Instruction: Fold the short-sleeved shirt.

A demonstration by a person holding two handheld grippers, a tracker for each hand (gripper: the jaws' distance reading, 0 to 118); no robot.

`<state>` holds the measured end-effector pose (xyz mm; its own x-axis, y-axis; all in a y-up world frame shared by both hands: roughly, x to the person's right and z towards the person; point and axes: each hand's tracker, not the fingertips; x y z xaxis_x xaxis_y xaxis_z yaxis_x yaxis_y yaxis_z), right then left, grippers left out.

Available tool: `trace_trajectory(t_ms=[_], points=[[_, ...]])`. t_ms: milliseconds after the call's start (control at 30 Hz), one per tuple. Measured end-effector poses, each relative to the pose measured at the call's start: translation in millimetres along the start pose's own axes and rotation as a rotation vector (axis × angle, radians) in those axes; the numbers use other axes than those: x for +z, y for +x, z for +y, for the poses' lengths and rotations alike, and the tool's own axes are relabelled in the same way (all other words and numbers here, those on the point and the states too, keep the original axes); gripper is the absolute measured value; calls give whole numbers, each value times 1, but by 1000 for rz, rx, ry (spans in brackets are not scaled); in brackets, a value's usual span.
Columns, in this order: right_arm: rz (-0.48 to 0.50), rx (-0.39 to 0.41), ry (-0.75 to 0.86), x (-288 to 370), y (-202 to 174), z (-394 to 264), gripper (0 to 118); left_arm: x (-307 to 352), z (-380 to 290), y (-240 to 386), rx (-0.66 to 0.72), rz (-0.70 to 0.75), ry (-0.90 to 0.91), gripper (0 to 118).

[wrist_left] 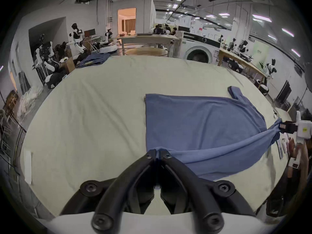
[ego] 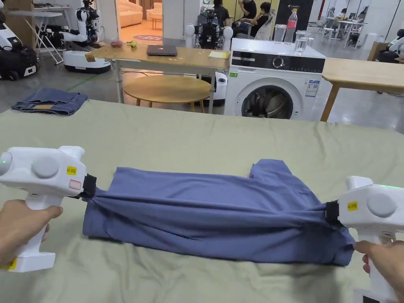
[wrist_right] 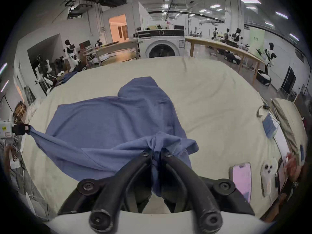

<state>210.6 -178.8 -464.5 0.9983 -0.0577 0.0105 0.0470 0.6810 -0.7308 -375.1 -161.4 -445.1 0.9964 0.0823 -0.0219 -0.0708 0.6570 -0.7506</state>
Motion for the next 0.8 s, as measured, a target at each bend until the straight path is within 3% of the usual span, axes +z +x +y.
trace_trajectory(t_ms=[200, 467, 567, 600, 667, 800], points=[[-8, 9, -88, -68, 3, 17, 5, -56, 21, -7, 30, 26, -123, 0], [-24, 20, -113, -93, -4, 18, 7, -86, 21, -6, 59, 24, -167, 0], [-37, 22, -80, -90, -6, 18, 22, -87, 19, -4, 62, 30, -170, 0], [-47, 15, -44, -84, -6, 18, 38, -85, 18, -2, 61, 33, -169, 6], [-63, 8, 31, -70, -9, 19, 53, -77, 15, 0, 56, 23, -145, 28], [-32, -2, 160, -32, -22, 19, 53, -45, 11, 11, 21, -14, 0, 31]])
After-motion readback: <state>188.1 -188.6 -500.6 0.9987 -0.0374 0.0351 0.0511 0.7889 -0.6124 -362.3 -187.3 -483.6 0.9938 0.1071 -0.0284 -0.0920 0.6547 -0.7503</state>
